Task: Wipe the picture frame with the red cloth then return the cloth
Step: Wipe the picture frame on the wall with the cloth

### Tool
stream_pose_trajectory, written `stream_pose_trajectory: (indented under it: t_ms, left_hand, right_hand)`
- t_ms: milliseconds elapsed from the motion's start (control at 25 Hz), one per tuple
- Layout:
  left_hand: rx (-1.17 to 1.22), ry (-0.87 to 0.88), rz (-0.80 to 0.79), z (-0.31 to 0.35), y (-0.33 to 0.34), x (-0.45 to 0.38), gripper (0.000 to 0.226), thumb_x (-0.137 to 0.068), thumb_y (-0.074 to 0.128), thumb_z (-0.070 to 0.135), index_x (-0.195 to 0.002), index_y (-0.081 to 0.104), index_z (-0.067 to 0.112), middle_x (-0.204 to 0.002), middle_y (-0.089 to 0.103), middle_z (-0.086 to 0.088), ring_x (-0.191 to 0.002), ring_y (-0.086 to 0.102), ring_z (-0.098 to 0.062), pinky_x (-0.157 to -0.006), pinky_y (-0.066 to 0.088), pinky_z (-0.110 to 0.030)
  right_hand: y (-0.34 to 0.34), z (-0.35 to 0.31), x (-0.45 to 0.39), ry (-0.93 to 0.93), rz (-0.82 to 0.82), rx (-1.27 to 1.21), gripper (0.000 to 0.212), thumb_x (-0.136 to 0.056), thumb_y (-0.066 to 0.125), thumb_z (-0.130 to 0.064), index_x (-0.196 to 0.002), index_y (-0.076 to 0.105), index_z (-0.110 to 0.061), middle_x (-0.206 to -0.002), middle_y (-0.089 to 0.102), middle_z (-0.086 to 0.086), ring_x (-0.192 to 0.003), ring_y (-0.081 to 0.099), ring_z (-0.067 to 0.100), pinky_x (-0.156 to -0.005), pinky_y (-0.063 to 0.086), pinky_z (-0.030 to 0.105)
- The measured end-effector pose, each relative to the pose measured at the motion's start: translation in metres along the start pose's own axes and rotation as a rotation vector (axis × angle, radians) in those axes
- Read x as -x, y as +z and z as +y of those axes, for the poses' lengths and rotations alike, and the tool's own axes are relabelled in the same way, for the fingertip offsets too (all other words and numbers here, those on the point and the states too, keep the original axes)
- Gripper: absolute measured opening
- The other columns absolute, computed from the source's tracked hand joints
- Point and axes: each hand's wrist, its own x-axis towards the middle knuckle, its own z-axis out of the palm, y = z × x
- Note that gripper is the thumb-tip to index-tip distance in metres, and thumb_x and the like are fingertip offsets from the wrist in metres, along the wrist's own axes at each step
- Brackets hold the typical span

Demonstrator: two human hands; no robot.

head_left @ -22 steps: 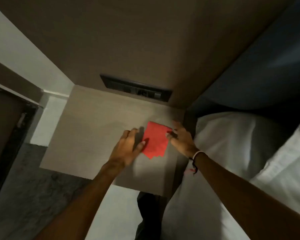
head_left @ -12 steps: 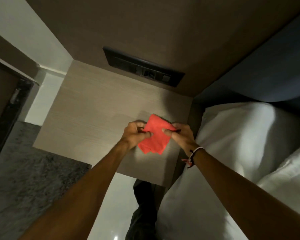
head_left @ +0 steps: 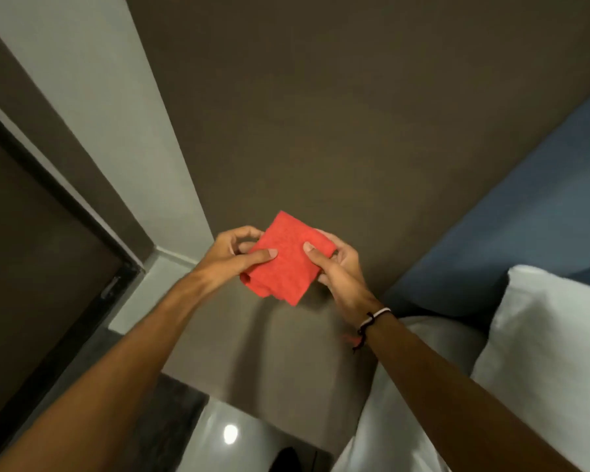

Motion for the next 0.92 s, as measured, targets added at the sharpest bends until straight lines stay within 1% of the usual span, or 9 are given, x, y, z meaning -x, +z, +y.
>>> stream_pose_trajectory:
  t_ms: [120, 200, 320, 440, 520, 640, 760, 840, 920]
  left_hand:
    - [0.010, 0.189, 0.007, 0.123, -0.031, 0.019, 0.015, -0.083, 0.081, 0.016, -0.095, 0.072, 0.019, -0.073, 0.081, 0.001, -0.061, 0.075, -0.013, -0.048, 0.059, -0.026]
    - [-0.003, 0.312, 0.010, 0.202, -0.038, 0.032, 0.016, -0.082, 0.083, 0.016, -0.095, 0.074, 0.020, -0.078, 0.081, -0.004, -0.065, 0.076, -0.020, -0.051, 0.063, -0.036]
    - [-0.058, 0.525, 0.012, 0.316, -0.031, 0.055, 0.020, -0.079, 0.083, 0.020, -0.098, 0.077, 0.022, -0.084, 0.083, 0.000, -0.075, 0.077, -0.012, -0.064, 0.062, -0.024]
    - [-0.091, 0.691, -0.019, 0.418, -0.007, 0.078, 0.023, -0.081, 0.084, 0.020, -0.103, 0.078, 0.019, -0.090, 0.084, -0.002, -0.080, 0.078, -0.013, -0.070, 0.062, -0.020]
    - [-0.106, 0.797, -0.066, 0.479, 0.021, 0.095, 0.022, -0.083, 0.083, 0.023, -0.104, 0.079, 0.020, -0.092, 0.085, -0.004, -0.082, 0.079, -0.015, -0.071, 0.063, -0.021]
    - [-0.111, 0.941, -0.161, 0.557, 0.073, 0.115, 0.024, -0.086, 0.080, 0.027, -0.108, 0.079, 0.017, -0.091, 0.085, -0.005, -0.081, 0.079, -0.016, -0.071, 0.062, -0.022]
    - [-0.101, 1.057, -0.291, 0.624, 0.140, 0.131, 0.021, -0.090, 0.076, 0.029, -0.106, 0.080, 0.017, -0.088, 0.083, -0.001, -0.079, 0.076, -0.013, -0.068, 0.060, -0.020]
    - [-0.098, 1.115, -0.367, 0.658, 0.189, 0.139, 0.021, -0.092, 0.073, 0.030, -0.106, 0.080, 0.016, -0.088, 0.081, 0.002, -0.080, 0.075, -0.010, -0.069, 0.057, -0.019]
    - [-0.103, 1.168, -0.427, 0.689, 0.238, 0.144, 0.022, -0.094, 0.071, 0.031, -0.107, 0.079, 0.015, -0.093, 0.080, 0.001, -0.085, 0.074, -0.011, -0.075, 0.057, -0.022]
  right_hand:
    - [0.036, -0.114, 0.013, -0.195, -0.044, 0.018, 0.008, -0.095, 0.067, -0.014, -0.099, 0.073, -0.014, -0.101, 0.075, 0.009, -0.095, 0.069, 0.019, -0.087, 0.057, 0.040]
    - [0.051, -0.186, 0.028, -0.341, -0.031, 0.008, 0.010, -0.096, 0.066, -0.014, -0.102, 0.072, -0.010, -0.106, 0.074, 0.016, -0.099, 0.066, 0.023, -0.093, 0.054, 0.046]
    - [0.057, -0.291, 0.060, -0.552, 0.016, -0.036, 0.018, -0.096, 0.066, -0.014, -0.109, 0.072, -0.003, -0.117, 0.073, 0.027, -0.102, 0.066, 0.027, -0.097, 0.053, 0.048]
    - [0.043, -0.384, 0.102, -0.735, 0.045, -0.076, 0.009, -0.094, 0.069, -0.018, -0.099, 0.076, -0.016, -0.105, 0.078, 0.009, -0.098, 0.071, 0.020, -0.091, 0.058, 0.040]
    - [0.024, -0.439, 0.135, -0.850, 0.077, -0.077, 0.007, -0.092, 0.071, -0.022, -0.095, 0.077, -0.019, -0.099, 0.079, 0.002, -0.096, 0.073, 0.018, -0.088, 0.061, 0.038]
    - [-0.014, -0.509, 0.189, -0.986, 0.168, -0.077, 0.010, -0.091, 0.072, -0.026, -0.091, 0.078, -0.018, -0.094, 0.078, 0.002, -0.094, 0.072, 0.018, -0.087, 0.061, 0.040]
    - [-0.058, -0.564, 0.245, -1.085, 0.236, -0.138, 0.012, -0.087, 0.076, -0.027, -0.089, 0.080, -0.016, -0.090, 0.079, 0.000, -0.087, 0.073, 0.015, -0.079, 0.060, 0.034]
    - [-0.085, -0.591, 0.277, -1.111, 0.266, -0.226, 0.025, -0.080, 0.078, -0.033, -0.096, 0.080, -0.015, -0.099, 0.079, 0.005, -0.094, 0.073, 0.018, -0.083, 0.060, 0.037]
    - [-0.112, -0.617, 0.301, -1.125, 0.288, -0.309, 0.041, -0.078, 0.074, -0.040, -0.110, 0.075, -0.014, -0.116, 0.077, 0.012, -0.108, 0.072, 0.028, -0.096, 0.056, 0.045]
